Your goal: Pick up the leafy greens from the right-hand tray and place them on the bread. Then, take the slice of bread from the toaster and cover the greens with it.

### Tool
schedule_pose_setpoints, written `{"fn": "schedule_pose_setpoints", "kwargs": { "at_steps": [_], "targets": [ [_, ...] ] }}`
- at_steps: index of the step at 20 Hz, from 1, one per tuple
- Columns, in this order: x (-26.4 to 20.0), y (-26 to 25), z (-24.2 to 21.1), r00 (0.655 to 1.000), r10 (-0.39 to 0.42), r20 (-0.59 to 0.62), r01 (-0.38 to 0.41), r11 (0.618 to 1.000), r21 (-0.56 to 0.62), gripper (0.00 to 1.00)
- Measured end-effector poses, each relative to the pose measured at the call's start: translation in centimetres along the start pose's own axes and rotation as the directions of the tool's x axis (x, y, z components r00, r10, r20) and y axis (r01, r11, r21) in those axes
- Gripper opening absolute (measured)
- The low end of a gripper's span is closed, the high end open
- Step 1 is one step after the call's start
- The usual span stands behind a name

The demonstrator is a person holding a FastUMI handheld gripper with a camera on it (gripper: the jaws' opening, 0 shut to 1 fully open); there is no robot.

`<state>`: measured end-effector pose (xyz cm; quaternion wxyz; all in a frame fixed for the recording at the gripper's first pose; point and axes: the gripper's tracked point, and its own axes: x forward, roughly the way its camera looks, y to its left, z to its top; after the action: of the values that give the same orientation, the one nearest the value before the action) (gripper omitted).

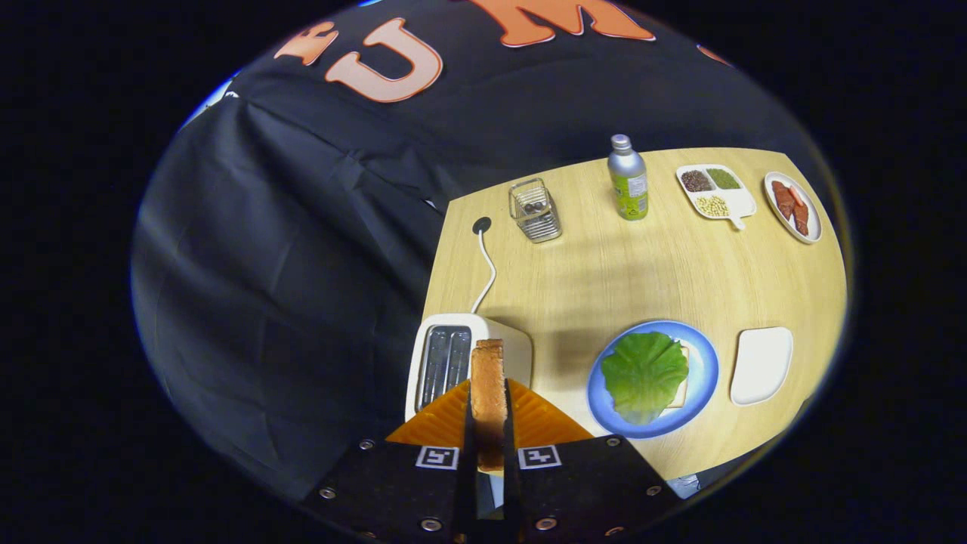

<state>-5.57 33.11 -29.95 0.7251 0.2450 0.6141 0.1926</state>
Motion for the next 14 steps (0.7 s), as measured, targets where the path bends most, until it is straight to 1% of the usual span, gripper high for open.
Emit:
{"fn": "schedule_pose_setpoints", "kwargs": {
  "at_steps": [6,10,14],
  "targets": [
    [0.7,-5.8,-1.1,0.997,0.057,-0.044,-0.054,0.997,0.055,0.14],
    [2.1,-9.3,-2.4,0.993,0.082,-0.083,-0.074,0.993,0.096,0.14],
    [3.8,-12.3,-3.3,0.989,0.112,-0.095,-0.098,0.985,0.142,0.14]
  ]
}}
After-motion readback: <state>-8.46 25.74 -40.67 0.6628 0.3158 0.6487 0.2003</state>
